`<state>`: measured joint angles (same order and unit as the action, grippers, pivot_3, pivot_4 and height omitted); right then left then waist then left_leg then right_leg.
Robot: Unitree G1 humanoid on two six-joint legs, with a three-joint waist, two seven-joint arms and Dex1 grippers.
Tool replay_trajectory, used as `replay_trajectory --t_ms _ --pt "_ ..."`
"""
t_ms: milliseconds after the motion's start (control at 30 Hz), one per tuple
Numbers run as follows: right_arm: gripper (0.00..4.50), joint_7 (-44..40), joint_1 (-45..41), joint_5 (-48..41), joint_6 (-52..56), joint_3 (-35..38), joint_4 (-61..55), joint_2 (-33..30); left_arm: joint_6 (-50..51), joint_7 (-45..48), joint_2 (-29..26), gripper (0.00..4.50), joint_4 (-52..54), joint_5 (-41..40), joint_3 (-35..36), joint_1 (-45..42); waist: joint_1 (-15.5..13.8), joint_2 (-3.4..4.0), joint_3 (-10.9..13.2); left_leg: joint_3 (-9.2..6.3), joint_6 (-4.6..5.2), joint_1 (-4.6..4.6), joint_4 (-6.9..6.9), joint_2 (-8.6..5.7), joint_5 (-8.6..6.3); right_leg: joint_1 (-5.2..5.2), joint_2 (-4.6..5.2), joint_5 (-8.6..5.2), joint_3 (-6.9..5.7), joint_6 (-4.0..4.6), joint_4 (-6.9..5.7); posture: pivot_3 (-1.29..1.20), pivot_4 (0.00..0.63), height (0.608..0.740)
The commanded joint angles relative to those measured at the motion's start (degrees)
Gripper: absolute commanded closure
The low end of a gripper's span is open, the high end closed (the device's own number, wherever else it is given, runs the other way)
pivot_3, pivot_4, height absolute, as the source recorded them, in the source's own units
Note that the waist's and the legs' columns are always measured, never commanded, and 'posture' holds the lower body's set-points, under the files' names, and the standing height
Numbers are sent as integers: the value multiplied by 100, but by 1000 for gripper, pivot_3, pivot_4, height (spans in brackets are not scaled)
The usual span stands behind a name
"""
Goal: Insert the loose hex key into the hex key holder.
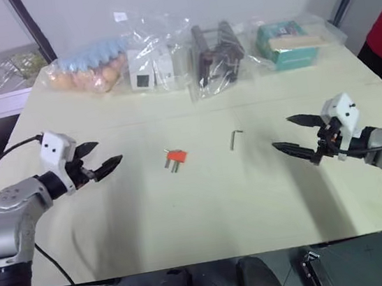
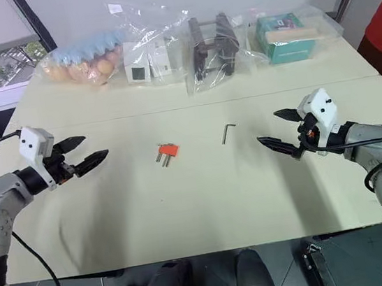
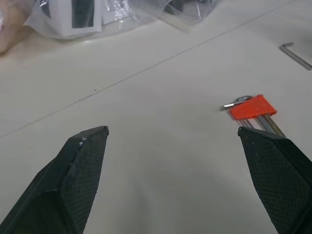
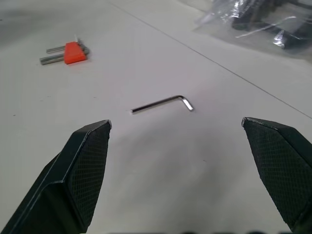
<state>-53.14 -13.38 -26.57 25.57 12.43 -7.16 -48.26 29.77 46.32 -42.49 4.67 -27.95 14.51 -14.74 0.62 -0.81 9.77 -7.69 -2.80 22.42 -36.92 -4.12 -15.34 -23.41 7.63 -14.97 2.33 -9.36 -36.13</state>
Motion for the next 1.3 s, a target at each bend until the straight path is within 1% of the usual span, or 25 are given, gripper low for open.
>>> replay_trajectory --t_ms 33,367,767,933,1033,1167,1300 --pt "0 50 17 -43 -13 153 -227 -12 -162 118 -41 65 15 60 -63 -121 5 0 0 0 0 0 -1 0 0 0 0 0 0 0 0 0 150 740" --pt "0 34 65 -18 -115 118 -188 23 5 84 18 65 130 -75 48 -85 8 0 0 -1 0 0 1 1 0 -1 -1 0 0 0 -1 0 150 740" --pt "0 -48 -118 103 -304 19 95 72 -113 20 35 65 85 -27 105 -11 6 0 0 -1 0 0 0 1 0 -1 -1 0 0 0 -1 0 150 740" --pt "0 -6 -144 169 -361 -36 112 136 -319 112 2 65 -4 37 56 -86 8 0 0 -1 0 0 0 0 0 -1 -1 0 0 0 -1 0 150 740" --pt "0 -8 -234 167 -354 -139 53 228 -403 232 -90 65 -50 79 -6 -271 9 0 0 -1 0 0 -1 0 0 -1 -1 0 0 0 -1 0 150 740" --pt "0 55 -566 119 -189 -625 -170 646 -577 929 -351 65 -133 59 -246 -543 23 0 0 -1 -1 -1 0 1 0 -1 -2 0 -1 0 -2 0 150 740" --pt "0 173 -967 538 -498 -1483 168 1447 -617 1563 -549 65 -140 115 -651 -784 50 1 1 0 -1 -1 5 2 1 -6 -3 0 0 0 -2 0 150 740"
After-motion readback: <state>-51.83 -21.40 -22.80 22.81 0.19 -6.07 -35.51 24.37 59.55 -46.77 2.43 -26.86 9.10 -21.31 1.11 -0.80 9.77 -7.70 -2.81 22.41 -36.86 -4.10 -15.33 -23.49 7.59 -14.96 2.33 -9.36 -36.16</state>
